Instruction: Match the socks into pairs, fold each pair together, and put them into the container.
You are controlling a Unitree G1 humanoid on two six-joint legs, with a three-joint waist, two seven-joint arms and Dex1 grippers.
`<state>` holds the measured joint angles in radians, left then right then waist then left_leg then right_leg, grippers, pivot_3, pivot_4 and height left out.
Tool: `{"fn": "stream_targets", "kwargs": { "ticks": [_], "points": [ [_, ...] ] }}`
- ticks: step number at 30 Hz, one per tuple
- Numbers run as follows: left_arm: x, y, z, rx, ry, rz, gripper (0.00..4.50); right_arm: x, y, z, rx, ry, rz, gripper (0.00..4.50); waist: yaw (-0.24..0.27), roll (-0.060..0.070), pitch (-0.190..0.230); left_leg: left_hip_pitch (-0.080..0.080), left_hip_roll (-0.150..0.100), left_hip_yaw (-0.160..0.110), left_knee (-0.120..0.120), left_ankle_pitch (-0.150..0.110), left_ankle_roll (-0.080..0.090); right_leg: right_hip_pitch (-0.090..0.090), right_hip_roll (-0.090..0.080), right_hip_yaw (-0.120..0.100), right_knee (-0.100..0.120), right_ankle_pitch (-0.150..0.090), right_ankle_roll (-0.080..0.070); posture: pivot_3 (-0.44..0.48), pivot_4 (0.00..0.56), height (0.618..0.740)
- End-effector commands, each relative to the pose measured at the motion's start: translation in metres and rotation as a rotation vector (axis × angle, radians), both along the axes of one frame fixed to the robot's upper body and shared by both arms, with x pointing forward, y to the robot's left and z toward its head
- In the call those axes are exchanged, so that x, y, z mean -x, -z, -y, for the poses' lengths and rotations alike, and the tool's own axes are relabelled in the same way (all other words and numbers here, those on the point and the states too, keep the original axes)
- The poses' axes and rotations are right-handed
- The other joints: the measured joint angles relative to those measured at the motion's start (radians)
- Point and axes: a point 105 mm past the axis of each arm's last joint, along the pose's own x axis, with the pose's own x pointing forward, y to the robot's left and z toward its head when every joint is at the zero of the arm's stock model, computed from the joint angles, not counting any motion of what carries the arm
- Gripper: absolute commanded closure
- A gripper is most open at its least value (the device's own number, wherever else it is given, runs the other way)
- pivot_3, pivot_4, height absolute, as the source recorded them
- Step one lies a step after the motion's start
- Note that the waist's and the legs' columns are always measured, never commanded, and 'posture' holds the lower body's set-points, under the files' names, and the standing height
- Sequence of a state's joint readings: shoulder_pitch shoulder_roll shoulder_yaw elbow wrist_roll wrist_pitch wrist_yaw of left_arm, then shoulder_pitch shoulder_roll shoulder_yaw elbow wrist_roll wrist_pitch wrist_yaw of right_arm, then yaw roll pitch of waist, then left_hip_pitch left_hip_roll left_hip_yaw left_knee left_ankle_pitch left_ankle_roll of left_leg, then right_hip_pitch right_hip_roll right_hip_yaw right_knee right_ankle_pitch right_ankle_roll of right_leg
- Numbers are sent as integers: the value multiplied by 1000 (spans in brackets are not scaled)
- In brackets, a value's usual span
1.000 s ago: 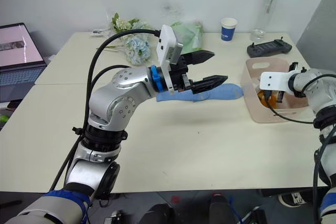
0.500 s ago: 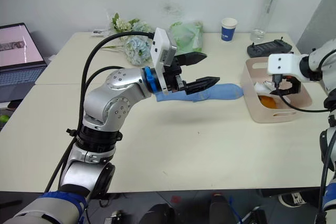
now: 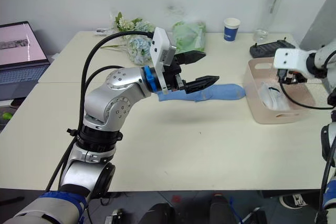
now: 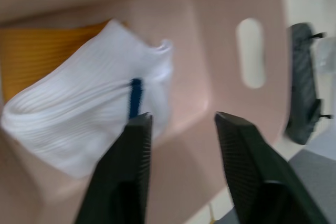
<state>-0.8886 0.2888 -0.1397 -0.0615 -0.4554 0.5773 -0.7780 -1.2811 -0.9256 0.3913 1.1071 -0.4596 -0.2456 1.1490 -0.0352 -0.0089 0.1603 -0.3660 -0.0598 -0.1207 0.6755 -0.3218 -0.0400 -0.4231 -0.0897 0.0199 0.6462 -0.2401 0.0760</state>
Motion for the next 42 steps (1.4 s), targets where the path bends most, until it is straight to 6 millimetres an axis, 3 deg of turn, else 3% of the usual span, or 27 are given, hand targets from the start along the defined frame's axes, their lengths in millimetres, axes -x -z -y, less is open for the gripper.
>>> {"fn": "stream_targets", "kwargs": {
  "ticks": [1, 3, 8, 11, 13, 16, 18, 20, 22, 25, 26, 29, 30, 31, 34, 38, 42],
  "points": [
    [4, -12, 1, 10, 9, 57, 0, -5, 15, -2, 17, 4, 0, 3757, -2, 0, 0, 0, 0, 0, 0, 0, 0, 0, 0, 0, 0, 0, 0, 0, 150, 740],
    [4, -12, 1, 9, 7, 58, 0, -8, 36, -6, -6, 15, -29, 4462, -3, 0, 0, 1, 0, 0, 0, 0, 0, 1, 0, 0, 0, 0, 0, 0, 150, 740],
    [5, -11, -1, 2, 0, 60, 0, -9, 57, -7, -48, 43, -47, 4492, -5, 0, 0, 0, 0, 0, 1, 0, 0, 1, 0, 0, 0, 0, 0, 0, 150, 740],
    [4, -10, -5, -2, -15, 55, 0, -9, 47, -2, -41, 50, -11, 4492, -4, 0, 0, 0, 0, -1, 1, 0, 0, 1, 0, -1, -1, 0, 0, 0, 150, 740],
    [3, -9, -8, -4, -29, 54, 0, -13, 21, -3, -69, 46, 70, 4492, -4, 0, 0, 0, 0, -1, 1, 0, 0, 1, 0, -1, 0, 0, 0, 0, 150, 740],
    [1, -8, -13, -7, -42, 50, 0, -14, -1, -3, -103, 43, 129, 4492, -5, 0, 0, 0, 0, -1, 1, 0, 0, 1, 0, 0, 0, 0, 0, 0, 150, 740],
    [-7, 8, -27, -53, -100, 32, 0, -14, -37, 0, -152, 56, 249, 4492, -11, 1, 0, 0, 0, -1, 0, 0, 0, 1, 0, 0, 0, 0, 0, 0, 150, 740],
    [-11, 19, -38, -90, -143, 26, 0, -13, -58, 2, -178, 59, 330, 4492, -15, 1, 0, 1, 0, -1, -1, 0, 0, 0, 0, 0, 1, 0, 0, 0, 150, 740],
    [-16, 31, -60, -99, -235, 25, 0, -16, -81, -19, -342, -3, 418, 4123, -18, 1, 0, 1, 0, -1, -1, 0, 0, 0, 1, 0, 1, 0, 0, 0, 150, 740],
    [-18, 72, -99, -226, -373, -5, 0, -12, -96, -74, -773, -116, 425, 3271, -34, 1, 0, 2, 2, -2, -1, 0, 0, 1, 1, 2, 1, 0, -1, 0, 150, 740],
    [-16, 83, -107, -243, -399, -23, 0, -7, -91, -91, -876, -137, 398, 2931, -37, 1, -1, 3, 3, -3, -1, 0, 0, 1, 2, 3, 2, 0, -1, 0, 150, 740],
    [-11, 103, -134, -198, -519, -98, 0, 16, -49, -139, -1019, -162, 346, 1823, -21, 1, -2, 1, 5, -11, 1, 0, 0, 1, 2, -2, 3, 1, -1, 0, 150, 740],
    [-9, 107, -139, -192, -537, -110, 0, 23, -40, -147, -1047, -155, 341, 1418, -17, 1, -2, -1, 6, -12, 1, 0, 0, 0, 1, -3, 2, 1, -1, 0, 150, 740],
    [-6, 117, -148, -188, -588, -126, 0, 31, -16, -160, -1090, -121, 317, 1105, -6, 2, -2, -2, 6, -12, 2, 0, 0, -1, 0, -3, 3, 0, -1, 0, 150, 740],
    [9, 139, -164, -163, -672, -166, 0, 52, 30, -180, -1211, -7, 263, 63, 15, 2, -2, -6, 2, -14, 2, 0, 0, -3, -3, -3, 1, 0, -1, 0, 150, 740],
    [31, 156, -175, -90, -751, -212, 0, 81, 86, -181, -1121, 77, 253, 23, 27, 1, -2, -7, 0, -14, 3, 0, 0, -3, -4, -3, -1, 1, -1, 0, 150, 740],
    [42, 166, -175, -76, -781, -233, 0, 102, 117, -175, -1021, 103, 233, 23, 29, 2, -2, -2, -1, -11, 1, 0, 0, 0, 0, -3, 1, 1, -1, 0, 150, 740]
  ]
}}
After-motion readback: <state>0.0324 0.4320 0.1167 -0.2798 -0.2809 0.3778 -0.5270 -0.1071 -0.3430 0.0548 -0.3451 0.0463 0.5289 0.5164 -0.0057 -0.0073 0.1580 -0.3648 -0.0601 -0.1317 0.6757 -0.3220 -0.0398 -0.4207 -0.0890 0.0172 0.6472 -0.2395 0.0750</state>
